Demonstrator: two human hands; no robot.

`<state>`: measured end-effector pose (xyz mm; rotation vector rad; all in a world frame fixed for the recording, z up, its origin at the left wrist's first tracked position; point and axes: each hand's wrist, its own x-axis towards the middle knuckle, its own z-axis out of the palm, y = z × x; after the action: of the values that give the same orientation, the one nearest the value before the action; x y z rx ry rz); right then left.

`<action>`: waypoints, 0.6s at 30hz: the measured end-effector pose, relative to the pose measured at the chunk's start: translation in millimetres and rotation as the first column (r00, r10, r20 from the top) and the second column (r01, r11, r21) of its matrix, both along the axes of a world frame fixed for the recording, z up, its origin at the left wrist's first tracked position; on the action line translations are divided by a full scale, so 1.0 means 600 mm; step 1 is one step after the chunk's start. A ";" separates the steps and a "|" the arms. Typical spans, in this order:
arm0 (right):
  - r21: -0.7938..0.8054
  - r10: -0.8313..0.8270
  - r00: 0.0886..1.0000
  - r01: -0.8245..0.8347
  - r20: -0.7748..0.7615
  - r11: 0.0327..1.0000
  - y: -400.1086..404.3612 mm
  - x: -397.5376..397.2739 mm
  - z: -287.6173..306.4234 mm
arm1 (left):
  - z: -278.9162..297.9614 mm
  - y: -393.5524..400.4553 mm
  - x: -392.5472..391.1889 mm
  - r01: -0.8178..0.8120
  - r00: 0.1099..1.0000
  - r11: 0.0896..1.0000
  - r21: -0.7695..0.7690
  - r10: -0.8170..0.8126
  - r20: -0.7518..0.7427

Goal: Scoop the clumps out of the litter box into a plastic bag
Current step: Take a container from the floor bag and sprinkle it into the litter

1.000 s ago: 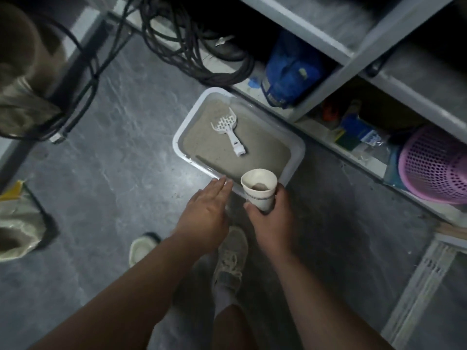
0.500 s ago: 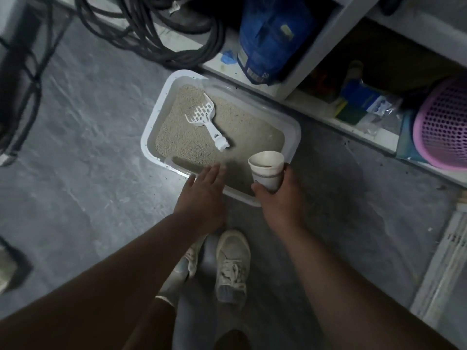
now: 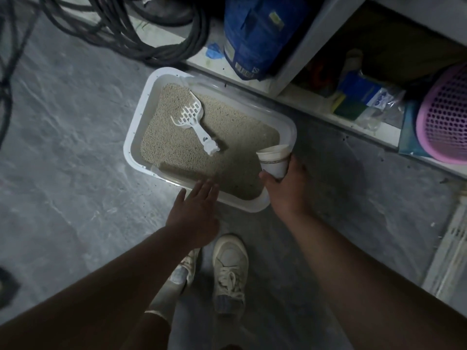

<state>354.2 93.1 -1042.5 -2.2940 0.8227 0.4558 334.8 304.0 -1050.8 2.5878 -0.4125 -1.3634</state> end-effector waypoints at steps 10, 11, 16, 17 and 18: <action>-0.058 0.046 0.997 -0.049 -0.060 0.997 -0.001 0.014 -0.005 | -0.001 -0.007 -0.003 0.026 0.999 0.999 0.038 -0.025 -0.022; -0.064 0.057 0.996 -0.061 -0.064 0.996 -0.002 0.015 -0.005 | -0.001 -0.007 -0.004 0.033 0.999 0.999 0.043 -0.032 -0.021; -0.155 0.123 0.989 -0.134 -0.081 0.979 -0.008 0.024 -0.007 | -0.004 -0.008 -0.004 0.032 0.999 0.998 0.046 -0.031 -0.006; -0.166 0.123 0.989 -0.136 -0.082 0.977 -0.009 0.027 -0.007 | -0.004 -0.009 -0.004 0.032 0.999 0.998 0.048 -0.032 -0.005; -0.177 0.125 0.989 -0.138 -0.084 0.974 -0.009 0.029 -0.007 | -0.004 -0.010 -0.004 0.035 0.999 0.998 0.051 -0.035 -0.006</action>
<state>371.8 87.8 -1046.6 -2.5257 0.7783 0.5450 332.1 298.1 -1053.4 2.6297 -0.4292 -1.4099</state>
